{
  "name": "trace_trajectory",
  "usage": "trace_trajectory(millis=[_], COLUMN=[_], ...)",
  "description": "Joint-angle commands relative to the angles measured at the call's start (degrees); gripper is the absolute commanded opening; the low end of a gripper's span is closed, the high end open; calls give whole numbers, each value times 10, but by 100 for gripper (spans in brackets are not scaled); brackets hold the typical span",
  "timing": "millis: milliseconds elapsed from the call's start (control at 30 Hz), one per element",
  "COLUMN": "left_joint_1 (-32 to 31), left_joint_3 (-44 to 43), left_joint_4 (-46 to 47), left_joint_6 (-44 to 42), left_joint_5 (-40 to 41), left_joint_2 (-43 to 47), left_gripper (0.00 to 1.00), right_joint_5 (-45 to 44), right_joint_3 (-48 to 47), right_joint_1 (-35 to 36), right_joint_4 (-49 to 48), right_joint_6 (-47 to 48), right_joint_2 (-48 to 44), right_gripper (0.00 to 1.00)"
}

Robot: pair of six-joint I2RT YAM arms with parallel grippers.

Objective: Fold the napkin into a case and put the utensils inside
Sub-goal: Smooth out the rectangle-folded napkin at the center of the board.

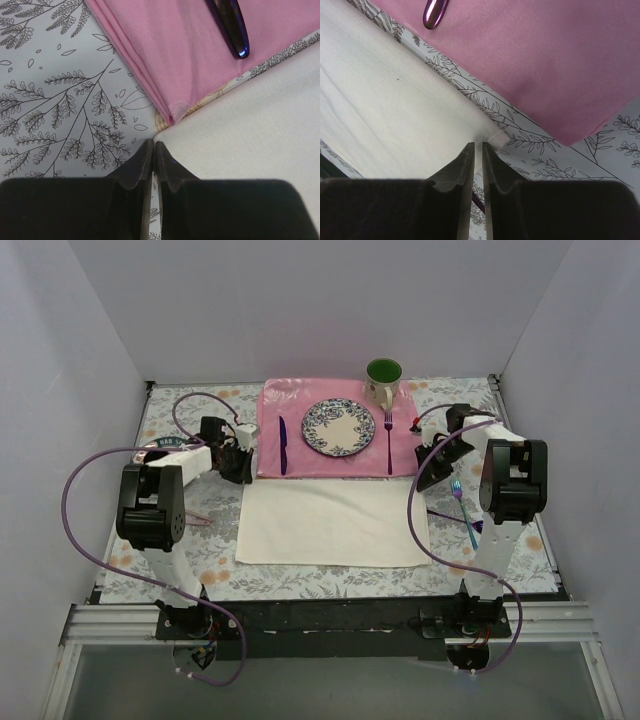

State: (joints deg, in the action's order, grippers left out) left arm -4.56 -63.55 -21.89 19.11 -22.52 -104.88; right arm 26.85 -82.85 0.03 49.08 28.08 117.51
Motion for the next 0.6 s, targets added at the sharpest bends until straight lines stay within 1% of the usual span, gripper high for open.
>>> trace_trajectory(millis=[0, 33, 67, 100, 167, 200, 267, 300, 333, 367, 400, 467, 500, 567], left_joint_1=[3, 9, 14, 18, 29, 30, 31, 31, 31, 30, 27, 24, 24, 24], left_joint_3=[-18, -17, -14, -12, -17, -24, -40, -43, -40, -31, -24, 2, 12, 31], left_joint_4=[-12, -17, -23, -33, -57, -98, -143, -183, -201, -217, -247, -274, -290, -297], left_joint_6=[6, 4, 0, 0, -2, -13, -28, -45, -57, -67, -79, -116, -122, -131], left_joint_5=[46, 34, -3, -21, -52, -64, -88, -113, -127, -134, -133, -126, -122, -124], left_joint_2=[-13, 7, 21, 40, 83, 95, 134, 147, 164, 187, 197, 211, 226, 245], left_gripper=[7, 9, 12, 21, 28, 34, 39, 42, 48, 49, 50, 52, 52, 51], right_joint_5=[-48, -41, -37, -30, 3, 14, 54, 68, 95, 101, 104, 95, 86, 51], right_joint_3=[-9, -8, -5, -5, -17, -24, -39, -45, -45, -41, -25, 3, 44, 84], right_joint_1=[-1, -2, -1, -2, -2, -1, -1, -2, -1, 16, 21, 38, 44, 69], right_joint_4=[-51, -49, -39, -33, 7, 23, 64, 106, 129, 147, 188, 212, 219, 230], right_joint_6=[3, 6, 8, 14, 22, 29, 39, 56, 70, 82, 101, 149, 161, 179], right_joint_2=[25, 21, 15, 0, -20, -43, -67, -92, -104, -116, -136, -170, -183, -206], right_gripper=[21, 21, 21, 22, 24, 24, 24, 25, 27, 29, 33, 35, 36, 37])
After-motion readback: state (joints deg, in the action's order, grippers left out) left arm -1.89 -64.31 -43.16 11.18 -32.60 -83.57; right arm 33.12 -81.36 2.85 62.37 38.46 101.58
